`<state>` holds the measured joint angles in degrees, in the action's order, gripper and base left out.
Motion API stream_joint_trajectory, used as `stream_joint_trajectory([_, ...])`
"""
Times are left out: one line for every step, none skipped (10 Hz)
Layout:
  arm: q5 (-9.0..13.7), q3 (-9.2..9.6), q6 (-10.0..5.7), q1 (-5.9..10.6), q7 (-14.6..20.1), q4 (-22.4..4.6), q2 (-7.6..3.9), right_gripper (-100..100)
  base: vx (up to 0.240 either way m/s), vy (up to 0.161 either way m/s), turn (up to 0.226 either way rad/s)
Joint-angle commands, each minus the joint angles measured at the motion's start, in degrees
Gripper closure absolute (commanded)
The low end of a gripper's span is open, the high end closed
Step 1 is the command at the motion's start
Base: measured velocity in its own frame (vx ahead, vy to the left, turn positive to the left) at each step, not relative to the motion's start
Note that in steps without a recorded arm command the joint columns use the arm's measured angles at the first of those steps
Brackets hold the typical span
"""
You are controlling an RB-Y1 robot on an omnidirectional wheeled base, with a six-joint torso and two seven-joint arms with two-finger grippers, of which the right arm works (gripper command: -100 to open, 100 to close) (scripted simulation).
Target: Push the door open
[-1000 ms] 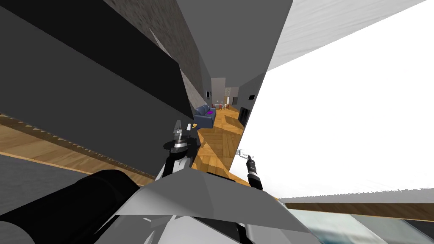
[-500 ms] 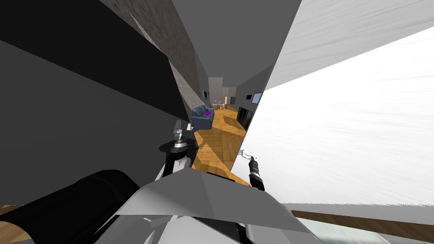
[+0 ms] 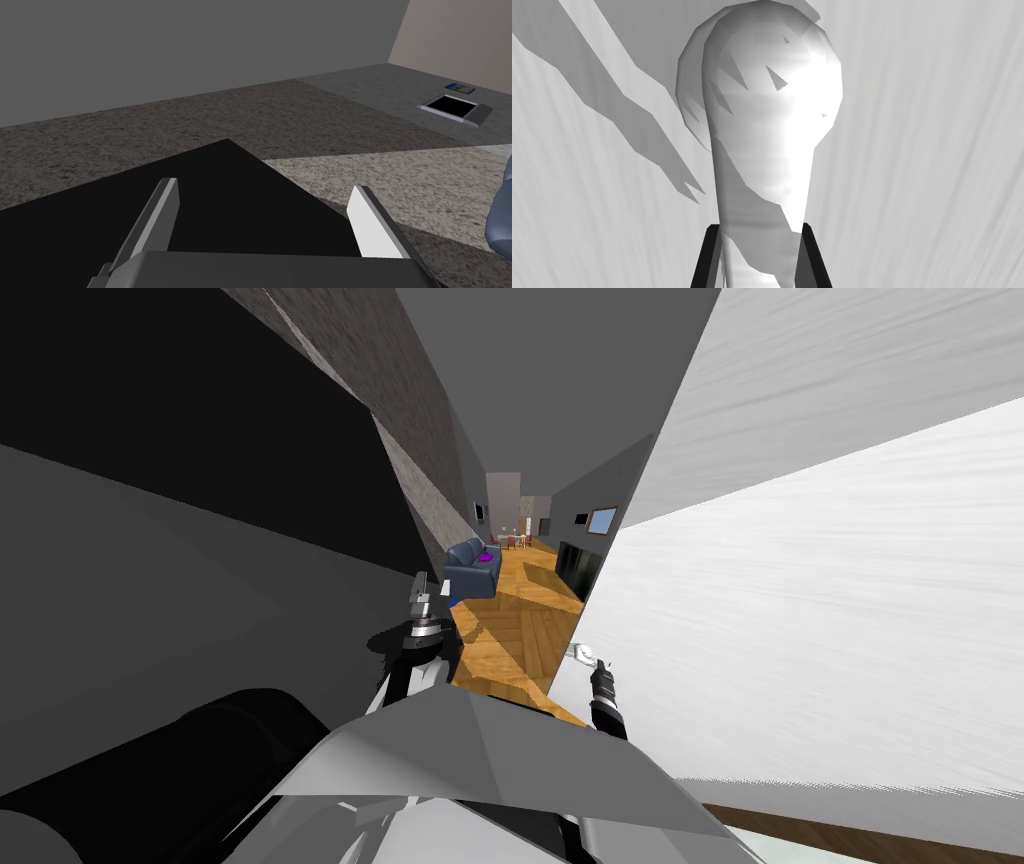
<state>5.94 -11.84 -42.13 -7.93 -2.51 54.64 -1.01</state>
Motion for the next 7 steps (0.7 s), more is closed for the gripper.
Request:
stream_joint_trajectory([0.00, 0.00, 0.00, 0.00, 0.00, 0.00, 0.00, 100, 0.079, 0.007, -0.039])
stream_joint_trajectory([0.39, -0.81, -0.08, -0.03, -0.16, 0.01, -0.66, 100, 0.128, 0.010, -0.040])
stream_joint_trajectory([0.55, -1.11, -0.08, -0.04, -0.24, 0.01, -0.91, 100, 0.178, 0.004, -0.035])
stream_joint_trajectory([0.75, -1.52, -0.09, -0.05, -0.35, 0.01, -1.20, 100, 0.184, 0.001, -0.025])
stream_joint_trajectory([0.97, -1.95, -0.10, -0.06, -0.46, 0.02, -1.48, 100, 0.220, -0.003, -0.030])
stream_joint_trajectory([1.23, -2.46, -0.10, -0.08, -0.60, 0.02, -1.77, 100, 0.196, 0.011, -0.033])
stream_joint_trajectory([1.65, -3.28, -0.12, -0.10, -0.82, 0.03, -2.16, 100, 0.200, 0.040, -0.061])
